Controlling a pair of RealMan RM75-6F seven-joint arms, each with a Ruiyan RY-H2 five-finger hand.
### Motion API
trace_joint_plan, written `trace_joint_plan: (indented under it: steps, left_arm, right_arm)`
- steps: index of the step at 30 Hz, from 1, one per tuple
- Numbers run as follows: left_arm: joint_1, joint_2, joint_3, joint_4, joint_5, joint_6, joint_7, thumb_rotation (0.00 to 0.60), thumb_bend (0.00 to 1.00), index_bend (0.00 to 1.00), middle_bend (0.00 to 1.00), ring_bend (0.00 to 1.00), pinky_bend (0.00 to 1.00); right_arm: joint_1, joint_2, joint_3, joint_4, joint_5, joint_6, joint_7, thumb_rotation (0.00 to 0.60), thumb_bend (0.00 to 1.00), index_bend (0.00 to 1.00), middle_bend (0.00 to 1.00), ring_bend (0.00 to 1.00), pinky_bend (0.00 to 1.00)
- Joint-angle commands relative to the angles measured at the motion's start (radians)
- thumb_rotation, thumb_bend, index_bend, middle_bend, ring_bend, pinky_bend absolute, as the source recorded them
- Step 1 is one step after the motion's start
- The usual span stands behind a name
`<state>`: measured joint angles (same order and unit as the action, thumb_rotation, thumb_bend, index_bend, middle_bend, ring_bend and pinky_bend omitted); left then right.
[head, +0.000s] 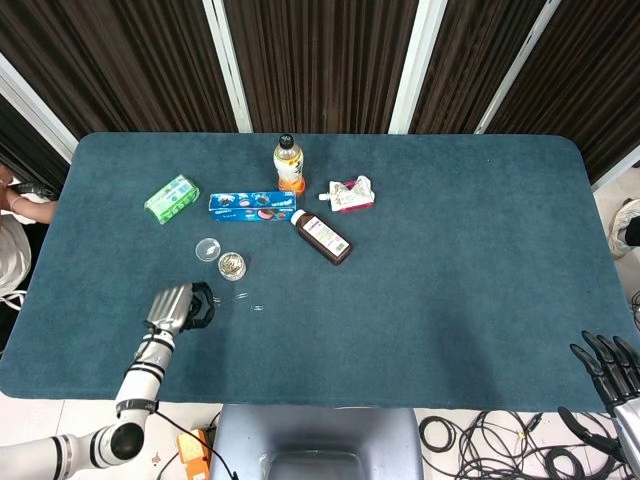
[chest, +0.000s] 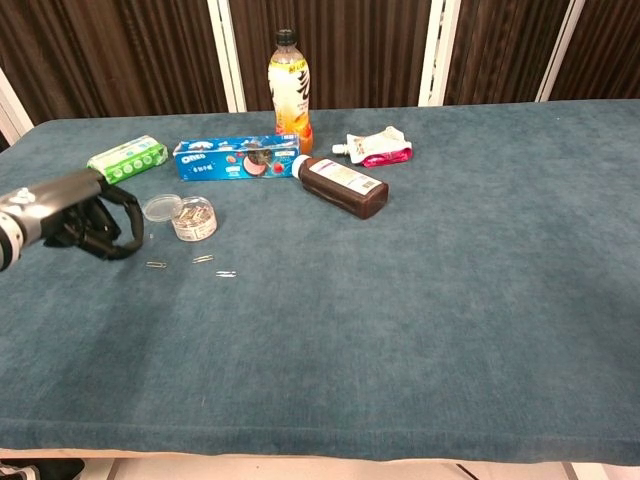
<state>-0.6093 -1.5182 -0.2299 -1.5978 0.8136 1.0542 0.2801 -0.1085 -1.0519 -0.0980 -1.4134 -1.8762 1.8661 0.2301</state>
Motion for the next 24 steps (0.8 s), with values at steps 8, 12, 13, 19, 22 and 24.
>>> trace_joint_plan:
  steps: [8,12,13,19,22,24]
  left_arm:
    - [-0.116,-0.063,-0.126,0.179,-0.164,-0.081,0.005,0.600,0.60,0.74,1.00,1.00,1.00]
    - [-0.161,-0.106,-0.149,0.264,-0.217,-0.100,0.025,0.600,0.59,0.73,1.00,1.00,1.00]
    - [-0.167,-0.114,-0.154,0.279,-0.223,-0.101,0.025,0.600,0.60,0.73,1.00,1.00,1.00]
    - [-0.202,-0.152,-0.171,0.350,-0.268,-0.120,0.035,0.600,0.60,0.73,1.00,1.00,1.00]
    - [-0.220,-0.179,-0.173,0.391,-0.286,-0.130,0.043,0.600,0.59,0.73,1.00,1.00,1.00]
    - [-0.232,-0.197,-0.169,0.417,-0.292,-0.134,0.055,0.600,0.59,0.73,1.00,1.00,1.00]
  right_arm:
    - [0.008,0.002,0.002,-0.013,0.005,-0.022,-0.014,0.600,0.18,0.00,0.00,0.00,0.00]
    - [0.008,0.004,0.003,-0.015,0.010,-0.023,-0.012,0.600,0.18,0.00,0.00,0.00,0.00]
    - [0.008,0.004,0.003,-0.015,0.011,-0.023,-0.011,0.600,0.18,0.00,0.00,0.00,0.00]
    - [0.006,0.004,0.003,-0.013,0.012,-0.021,-0.009,0.600,0.18,0.00,0.00,0.00,0.00]
    - [0.005,0.004,0.002,-0.012,0.010,-0.019,-0.010,0.600,0.18,0.00,0.00,0.00,0.00]
    - [0.004,0.004,0.003,-0.012,0.011,-0.018,-0.007,0.600,0.18,0.00,0.00,0.00,0.00]
